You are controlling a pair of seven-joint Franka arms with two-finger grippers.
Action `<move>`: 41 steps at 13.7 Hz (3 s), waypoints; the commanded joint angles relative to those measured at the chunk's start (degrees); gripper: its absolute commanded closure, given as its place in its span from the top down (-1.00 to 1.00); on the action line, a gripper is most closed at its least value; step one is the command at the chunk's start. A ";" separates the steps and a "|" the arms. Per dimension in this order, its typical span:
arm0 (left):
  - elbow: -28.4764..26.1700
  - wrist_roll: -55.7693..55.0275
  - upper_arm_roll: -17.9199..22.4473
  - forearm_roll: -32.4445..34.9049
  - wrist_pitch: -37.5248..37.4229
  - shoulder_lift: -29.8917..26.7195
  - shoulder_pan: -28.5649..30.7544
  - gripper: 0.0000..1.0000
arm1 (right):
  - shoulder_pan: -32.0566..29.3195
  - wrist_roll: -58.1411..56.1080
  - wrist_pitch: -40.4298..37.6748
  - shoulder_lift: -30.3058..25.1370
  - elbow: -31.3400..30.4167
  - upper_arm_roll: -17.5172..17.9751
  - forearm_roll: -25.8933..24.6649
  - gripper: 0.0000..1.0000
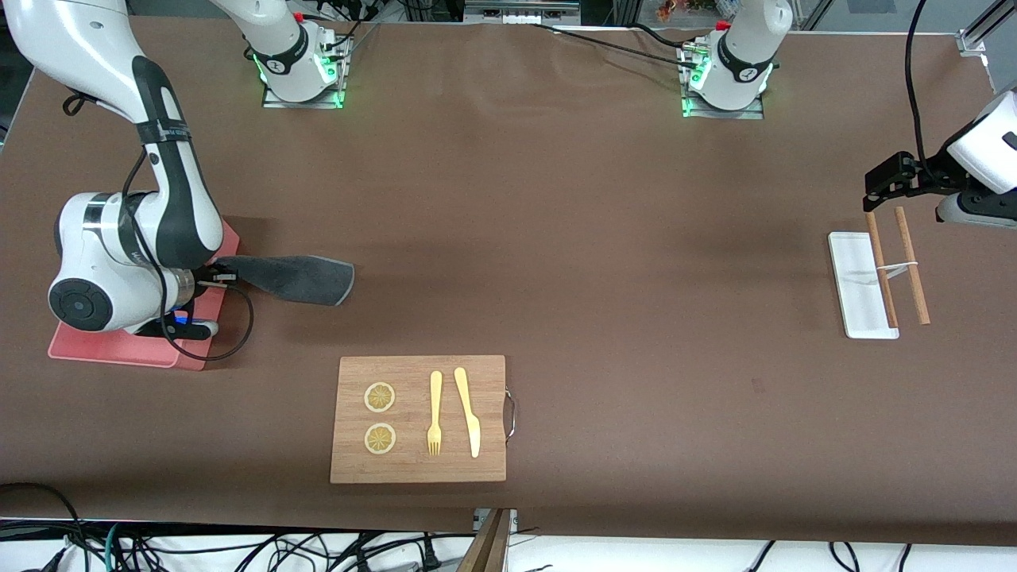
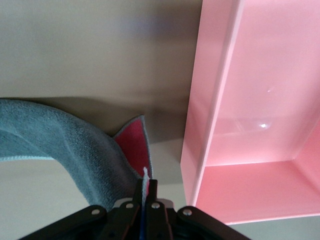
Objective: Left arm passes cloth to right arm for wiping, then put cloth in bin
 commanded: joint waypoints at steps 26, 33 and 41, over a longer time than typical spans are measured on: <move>0.64 -2.40 -5.05 -0.53 -1.66 0.19 -0.55 1.00 | 7.62 49.54 16.13 3.16 0.36 23.47 10.14 -1.00; 0.64 -2.32 -5.05 -0.61 -1.66 0.19 -0.64 1.00 | 4.98 35.40 10.25 2.63 0.27 16.37 8.02 -1.00; 0.64 -2.32 -5.05 -0.61 -1.75 0.19 -0.64 1.00 | 2.79 12.29 3.74 0.52 0.36 5.47 5.92 -1.00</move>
